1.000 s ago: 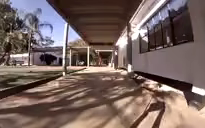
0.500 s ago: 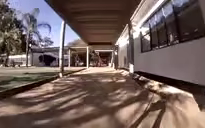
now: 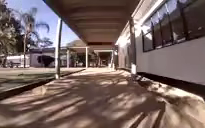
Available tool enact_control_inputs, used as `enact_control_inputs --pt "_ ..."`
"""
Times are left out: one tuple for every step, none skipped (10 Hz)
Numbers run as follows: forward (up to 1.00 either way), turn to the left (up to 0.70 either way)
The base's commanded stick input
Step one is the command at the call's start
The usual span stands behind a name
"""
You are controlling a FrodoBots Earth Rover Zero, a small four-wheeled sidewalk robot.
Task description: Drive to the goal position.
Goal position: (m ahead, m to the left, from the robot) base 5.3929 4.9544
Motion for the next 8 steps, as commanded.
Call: enact_control_inputs --pt "0.7 0.0" --pt "0.7 0.0" --pt "0.7 0.0" --pt "0.7 0.0" --pt "0.7 0.0" --pt "0.7 0.0" --pt "0.7 0.0" --pt "0.7 0.0"
